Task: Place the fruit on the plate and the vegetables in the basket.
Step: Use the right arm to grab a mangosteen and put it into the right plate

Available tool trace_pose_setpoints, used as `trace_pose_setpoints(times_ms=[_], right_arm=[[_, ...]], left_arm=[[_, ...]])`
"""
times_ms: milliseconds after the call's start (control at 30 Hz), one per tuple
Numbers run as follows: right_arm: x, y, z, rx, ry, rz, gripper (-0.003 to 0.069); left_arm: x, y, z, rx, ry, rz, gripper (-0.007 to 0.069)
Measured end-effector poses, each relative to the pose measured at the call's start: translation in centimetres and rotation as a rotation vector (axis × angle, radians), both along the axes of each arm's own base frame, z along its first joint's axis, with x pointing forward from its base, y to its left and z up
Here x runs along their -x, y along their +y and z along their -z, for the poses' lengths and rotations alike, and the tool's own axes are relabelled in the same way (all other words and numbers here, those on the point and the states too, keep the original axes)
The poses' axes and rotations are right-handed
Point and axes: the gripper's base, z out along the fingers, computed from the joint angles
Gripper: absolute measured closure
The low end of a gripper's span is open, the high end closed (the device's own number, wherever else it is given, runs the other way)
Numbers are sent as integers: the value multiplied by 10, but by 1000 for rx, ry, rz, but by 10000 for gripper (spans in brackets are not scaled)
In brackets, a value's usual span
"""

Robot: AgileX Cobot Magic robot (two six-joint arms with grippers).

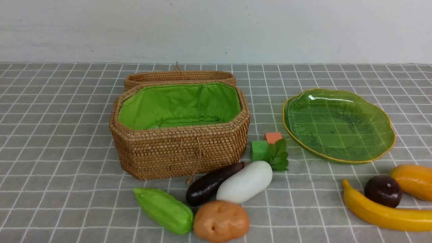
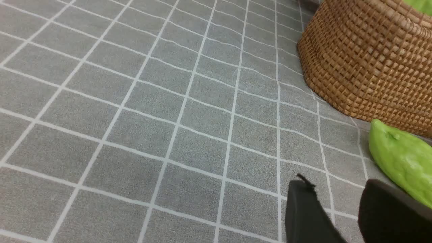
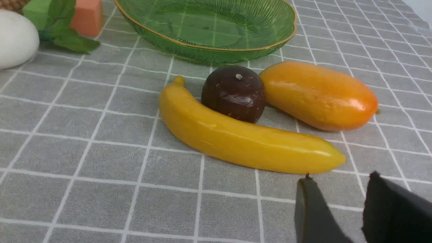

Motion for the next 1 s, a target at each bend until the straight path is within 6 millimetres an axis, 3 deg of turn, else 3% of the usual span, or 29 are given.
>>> trace_pose_setpoints(times_ms=[1000], right_arm=[[0, -1, 0, 15, 1, 2, 419]], left_arm=[[0, 0, 0, 0, 0, 0, 386]])
